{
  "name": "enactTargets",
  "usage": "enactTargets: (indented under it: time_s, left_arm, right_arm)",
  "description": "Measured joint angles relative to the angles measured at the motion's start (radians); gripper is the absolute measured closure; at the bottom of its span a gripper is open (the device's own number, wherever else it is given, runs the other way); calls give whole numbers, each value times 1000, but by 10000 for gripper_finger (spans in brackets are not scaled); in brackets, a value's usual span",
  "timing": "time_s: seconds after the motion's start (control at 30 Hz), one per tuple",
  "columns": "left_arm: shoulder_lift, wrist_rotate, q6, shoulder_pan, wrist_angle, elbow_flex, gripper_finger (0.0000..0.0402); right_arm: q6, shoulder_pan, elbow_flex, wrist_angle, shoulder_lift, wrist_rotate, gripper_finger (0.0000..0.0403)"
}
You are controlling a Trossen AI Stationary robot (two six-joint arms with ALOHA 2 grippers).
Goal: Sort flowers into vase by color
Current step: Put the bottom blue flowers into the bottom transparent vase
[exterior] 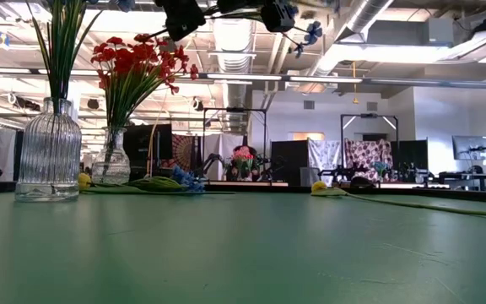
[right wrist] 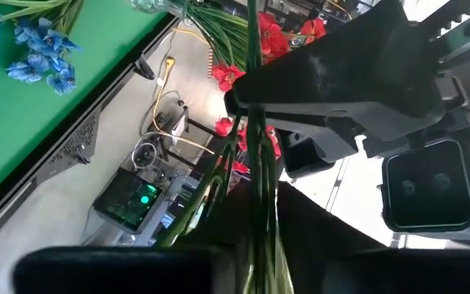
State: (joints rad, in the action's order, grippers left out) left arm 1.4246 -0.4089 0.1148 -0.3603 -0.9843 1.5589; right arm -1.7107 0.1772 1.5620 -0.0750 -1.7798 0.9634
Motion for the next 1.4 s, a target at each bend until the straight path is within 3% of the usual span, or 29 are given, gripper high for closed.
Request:
enactTargets:
  time_s: [0.3, 0.47, 0.8, 0.93, 1.17, 1.4]
  left_arm:
    - [0, 30, -6, 0, 13, 0, 400]
    - [0, 99, -1, 0, 19, 20, 401]
    - [0, 191, 30, 0, 100, 154, 401]
    - [-11, 194, 32, 0, 148, 197, 401]
    - [-103, 187, 42, 0, 255, 179, 401]
    - [-298, 202, 41, 0, 476, -9, 401]
  right_arm:
    - [185, -2, 0, -33, 2, -17, 186]
    - [432, -11, 0, -227, 67, -113, 138]
    - [1128, -102, 0, -711, 297, -457, 133]
    - [1298, -152, -11, -840, 359, -568, 133]
    - [1353, -174, -218, -757, 516, -600, 133]
    - [1385, -169, -441, -544, 663, -606, 133]
